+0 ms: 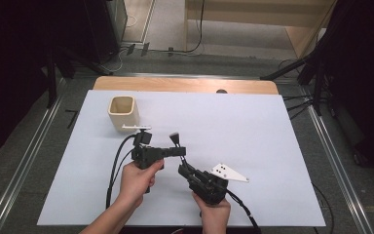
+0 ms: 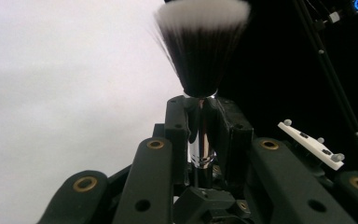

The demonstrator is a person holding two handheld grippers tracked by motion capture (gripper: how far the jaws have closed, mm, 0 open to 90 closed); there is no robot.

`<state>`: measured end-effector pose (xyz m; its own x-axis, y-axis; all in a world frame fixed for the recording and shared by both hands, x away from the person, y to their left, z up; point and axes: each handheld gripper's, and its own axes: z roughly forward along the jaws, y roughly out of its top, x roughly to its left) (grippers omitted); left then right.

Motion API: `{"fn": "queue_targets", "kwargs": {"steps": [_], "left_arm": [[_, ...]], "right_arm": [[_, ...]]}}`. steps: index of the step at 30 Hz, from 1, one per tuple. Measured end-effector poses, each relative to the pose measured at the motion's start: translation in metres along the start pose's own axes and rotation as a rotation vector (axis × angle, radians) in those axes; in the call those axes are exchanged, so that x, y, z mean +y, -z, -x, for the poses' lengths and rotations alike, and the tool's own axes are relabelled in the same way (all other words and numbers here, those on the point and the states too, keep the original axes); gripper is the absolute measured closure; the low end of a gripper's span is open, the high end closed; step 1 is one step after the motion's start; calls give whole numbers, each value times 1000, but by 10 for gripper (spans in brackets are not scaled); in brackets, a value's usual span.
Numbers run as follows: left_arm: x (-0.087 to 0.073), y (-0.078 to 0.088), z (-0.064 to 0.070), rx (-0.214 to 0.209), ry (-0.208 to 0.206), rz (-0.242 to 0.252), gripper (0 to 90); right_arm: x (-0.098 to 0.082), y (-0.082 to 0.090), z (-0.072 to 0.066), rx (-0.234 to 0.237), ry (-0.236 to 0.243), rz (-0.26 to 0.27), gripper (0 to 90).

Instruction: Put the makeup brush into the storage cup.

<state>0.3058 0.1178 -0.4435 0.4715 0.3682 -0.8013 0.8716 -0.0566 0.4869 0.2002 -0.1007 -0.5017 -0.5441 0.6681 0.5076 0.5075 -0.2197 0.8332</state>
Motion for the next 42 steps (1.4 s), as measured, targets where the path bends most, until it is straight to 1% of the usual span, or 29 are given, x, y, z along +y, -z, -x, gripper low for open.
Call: {"fn": "queue_targets", "kwargs": {"steps": [3, 5, 6, 8, 10, 12, 15, 16, 18, 20, 22, 23, 25, 27, 29, 32, 34, 35, 37, 38, 39, 41, 42], "left_arm": [[0, 1, -2, -19, 21, -3, 784], [1, 1, -2, -22, 22, -5, 785], [0, 1, -2, -21, 21, -8, 786], [1, 1, -2, -20, 18, -12, 786], [1, 1, -1, -7, 9, -18, 785], [1, 1, 0, 10, -6, -25, 785], [2, 2, 3, 41, -38, -37, 785], [2, 2, 3, 47, -47, -38, 785], [2, 3, 4, 59, -57, -43, 785], [2, 3, 5, 71, -67, -52, 785], [3, 4, 4, 73, -69, -52, 785], [3, 4, 4, 75, -71, -53, 785], [3, 4, 5, 96, -92, -57, 785], [4, 5, 6, 107, -110, -61, 784], [4, 5, 7, 113, -116, -63, 785], [5, 6, 7, 121, -122, -68, 784], [5, 6, 7, 128, -124, -68, 785], [5, 6, 7, 133, -129, -72, 784], [5, 7, 6, 140, -136, -77, 784], [5, 7, 6, 145, -141, -78, 784], [5, 7, 7, 160, -154, -80, 784], [6, 7, 7, 164, -159, -84, 784], [6, 7, 6, 161, -156, -85, 785]], "right_arm": [[0, 0, 0, -2, 6, -2, 790], [1, 0, -1, -7, 21, -4, 784], [2, 0, -2, -10, 30, -6, 721], [4, -1, -2, -12, 31, -22, 670], [5, -1, -3, -18, 44, -30, 606], [7, -2, -4, -20, 57, -46, 526], [10, -3, -5, -19, 56, -78, 435], [11, -4, -5, -19, 65, -90, 399], [15, -6, -6, -10, 71, -127, 354], [18, -9, -8, -19, 79, -170, 315], [20, -11, -9, -22, 108, -199, 299], [22, -12, -9, -21, 113, -214, 281], [25, -14, -10, -24, 131, -243, 249], [28, -16, -9, -14, 130, -269, 237], [30, -17, -8, -1, 109, -288, 237], [34, -19, -6, 9, 128, -326, 236], [37, -21, -7, 6, 135, -358, 236], [39, -23, -7, 7, 155, -382, 237], [42, -24, -9, 2, 186, -405, 236], [44, -23, -9, 8, 196, -416, 235], [46, -24, -9, 12, 198, -424, 235], [51, -23, -8, 19, 203, -453, 235], [53, -23, -7, 26, 214, -467, 235]]}}
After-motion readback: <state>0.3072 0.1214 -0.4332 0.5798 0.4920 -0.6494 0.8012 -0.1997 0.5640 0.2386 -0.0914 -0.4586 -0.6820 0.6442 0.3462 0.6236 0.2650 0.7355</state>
